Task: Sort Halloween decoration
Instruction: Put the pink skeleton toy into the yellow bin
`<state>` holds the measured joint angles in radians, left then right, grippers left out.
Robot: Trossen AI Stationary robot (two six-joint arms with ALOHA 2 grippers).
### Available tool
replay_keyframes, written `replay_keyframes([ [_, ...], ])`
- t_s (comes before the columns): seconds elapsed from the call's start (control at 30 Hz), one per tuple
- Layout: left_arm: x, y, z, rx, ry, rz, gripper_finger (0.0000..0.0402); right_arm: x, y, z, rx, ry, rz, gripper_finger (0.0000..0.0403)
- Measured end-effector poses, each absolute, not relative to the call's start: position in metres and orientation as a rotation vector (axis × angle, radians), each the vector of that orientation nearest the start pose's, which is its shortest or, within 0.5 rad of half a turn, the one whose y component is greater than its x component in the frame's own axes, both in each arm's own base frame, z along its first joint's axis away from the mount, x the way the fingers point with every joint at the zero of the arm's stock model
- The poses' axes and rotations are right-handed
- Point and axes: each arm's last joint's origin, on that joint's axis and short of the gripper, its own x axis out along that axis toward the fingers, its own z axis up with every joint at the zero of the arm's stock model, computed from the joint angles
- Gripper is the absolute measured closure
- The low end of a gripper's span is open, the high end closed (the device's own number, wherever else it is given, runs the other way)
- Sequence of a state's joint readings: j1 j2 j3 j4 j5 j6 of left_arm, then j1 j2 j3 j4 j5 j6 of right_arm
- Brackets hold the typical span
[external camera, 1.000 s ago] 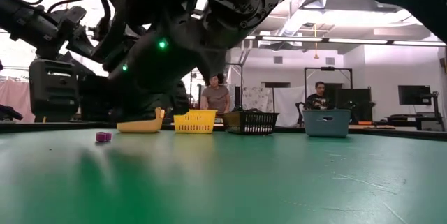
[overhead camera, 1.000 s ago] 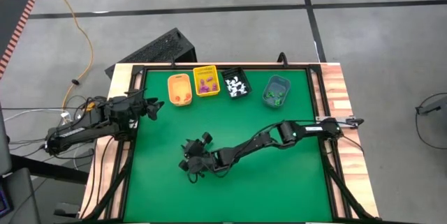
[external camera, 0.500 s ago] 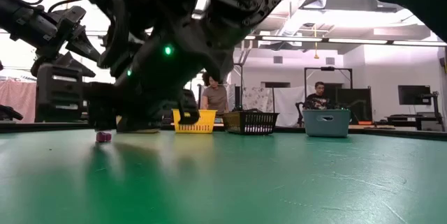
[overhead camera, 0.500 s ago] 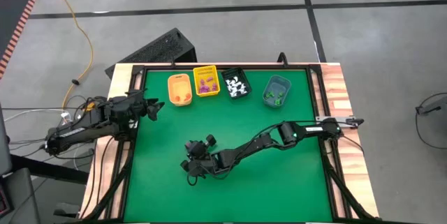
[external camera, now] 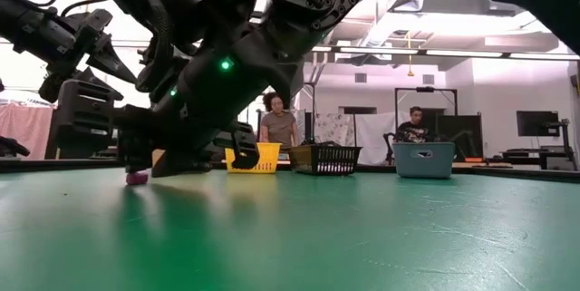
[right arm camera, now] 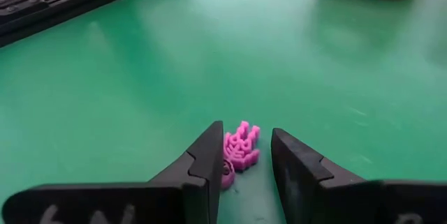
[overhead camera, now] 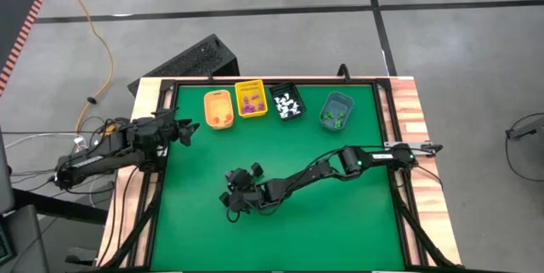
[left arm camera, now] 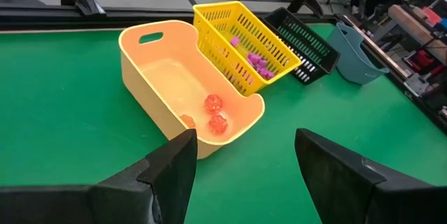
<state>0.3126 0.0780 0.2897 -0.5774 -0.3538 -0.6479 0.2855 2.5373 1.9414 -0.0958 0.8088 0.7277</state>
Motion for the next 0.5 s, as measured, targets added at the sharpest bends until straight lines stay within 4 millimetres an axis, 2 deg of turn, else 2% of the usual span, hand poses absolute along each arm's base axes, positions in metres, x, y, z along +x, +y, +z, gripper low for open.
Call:
replay_keyframes([
  [0.27,0.0658,0.0318,0.2003,-0.626,0.139,0.758,0.0170,0.5232,0.1323,0.1078,0.339,0.415,-0.676,0.0281],
  [0.5,0.0660,0.0315,0.2002,-0.631,0.143,0.744,0.0170,0.5241,0.1351,0.1062,0.382,0.472,-0.583,0.0294],
])
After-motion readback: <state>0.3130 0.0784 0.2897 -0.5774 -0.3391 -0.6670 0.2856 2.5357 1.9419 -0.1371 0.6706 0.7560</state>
